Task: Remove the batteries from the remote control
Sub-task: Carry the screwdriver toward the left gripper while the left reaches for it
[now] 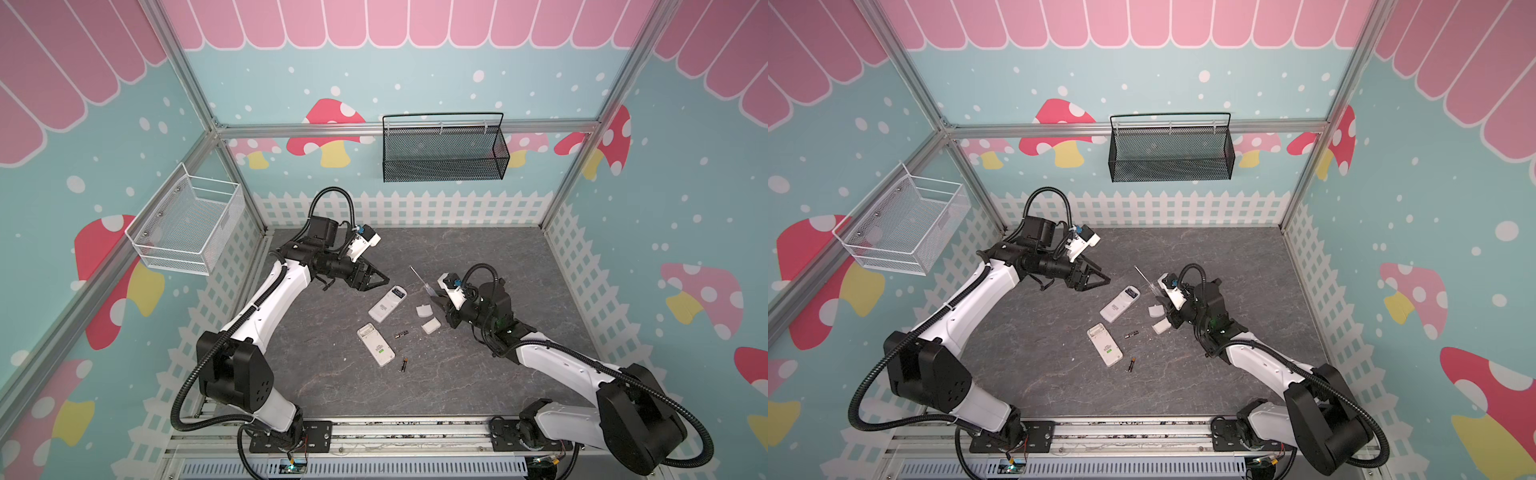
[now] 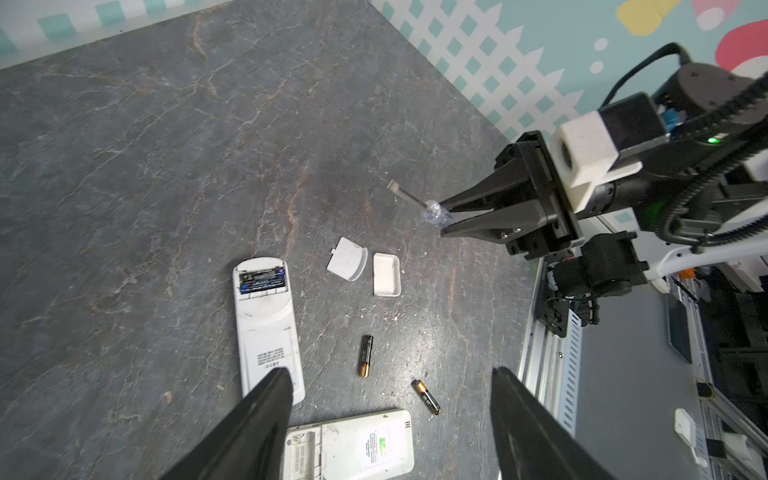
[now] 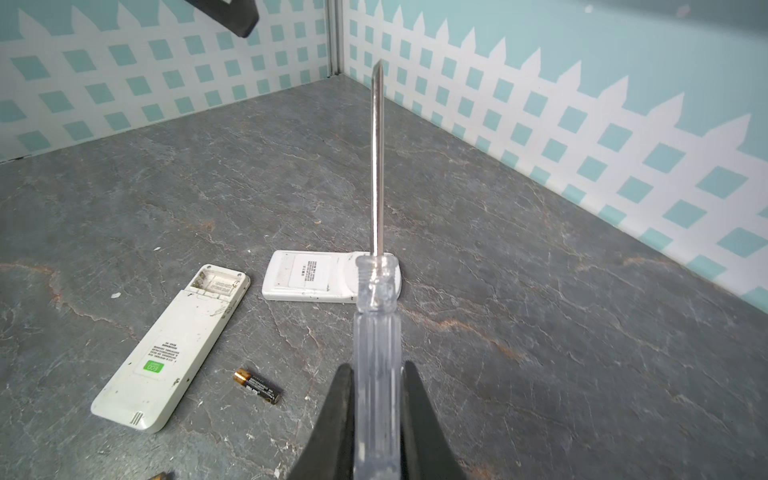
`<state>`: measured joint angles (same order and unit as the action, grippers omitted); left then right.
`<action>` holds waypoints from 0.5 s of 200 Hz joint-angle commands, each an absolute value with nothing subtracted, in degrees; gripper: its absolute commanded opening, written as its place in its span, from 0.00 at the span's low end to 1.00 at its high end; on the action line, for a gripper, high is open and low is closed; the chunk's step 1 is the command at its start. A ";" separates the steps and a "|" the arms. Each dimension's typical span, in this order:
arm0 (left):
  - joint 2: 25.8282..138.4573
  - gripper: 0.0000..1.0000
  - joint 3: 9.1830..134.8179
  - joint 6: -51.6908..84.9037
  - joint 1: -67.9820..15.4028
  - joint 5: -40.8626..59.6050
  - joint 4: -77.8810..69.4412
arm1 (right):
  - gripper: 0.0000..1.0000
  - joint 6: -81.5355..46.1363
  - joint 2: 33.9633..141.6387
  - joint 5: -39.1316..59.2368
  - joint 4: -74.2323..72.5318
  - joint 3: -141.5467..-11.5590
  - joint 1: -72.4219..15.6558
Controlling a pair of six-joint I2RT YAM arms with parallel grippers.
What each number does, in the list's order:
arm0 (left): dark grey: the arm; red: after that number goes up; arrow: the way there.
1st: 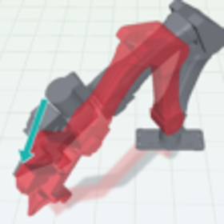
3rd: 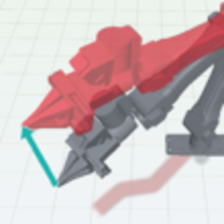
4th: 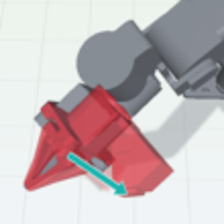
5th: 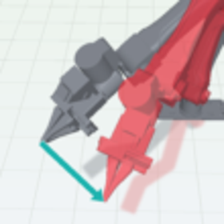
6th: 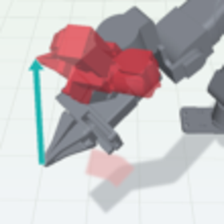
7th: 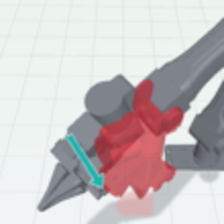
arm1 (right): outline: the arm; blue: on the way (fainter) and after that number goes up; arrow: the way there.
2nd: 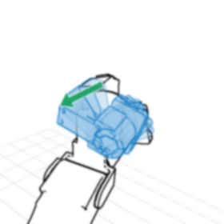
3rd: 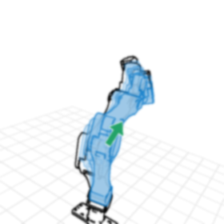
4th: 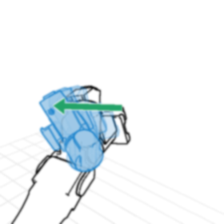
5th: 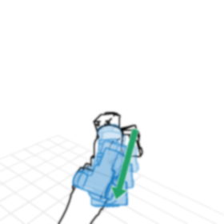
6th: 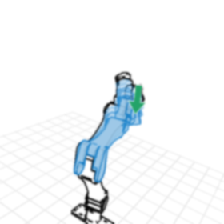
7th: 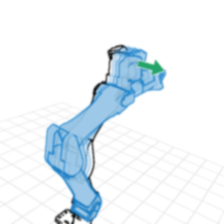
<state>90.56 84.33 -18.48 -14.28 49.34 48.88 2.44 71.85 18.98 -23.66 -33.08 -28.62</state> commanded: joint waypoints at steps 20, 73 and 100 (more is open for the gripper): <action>92.51 0.71 86.80 -21.94 -15.68 54.99 52.80 | 0.05 6.37 74.34 24.97 -26.48 -36.44 -29.99; 94.60 0.70 89.02 -24.94 -19.40 52.58 55.33 | 0.05 5.31 76.11 26.98 -27.79 -37.83 -32.26; 94.91 0.67 88.78 -25.71 -20.21 52.72 55.29 | 0.04 4.32 76.48 27.54 -31.49 -35.90 -33.46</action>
<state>94.39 87.35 -23.03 -19.77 51.88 53.82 4.43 75.68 25.58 -27.35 -36.38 -32.36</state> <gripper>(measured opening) 0.689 0.167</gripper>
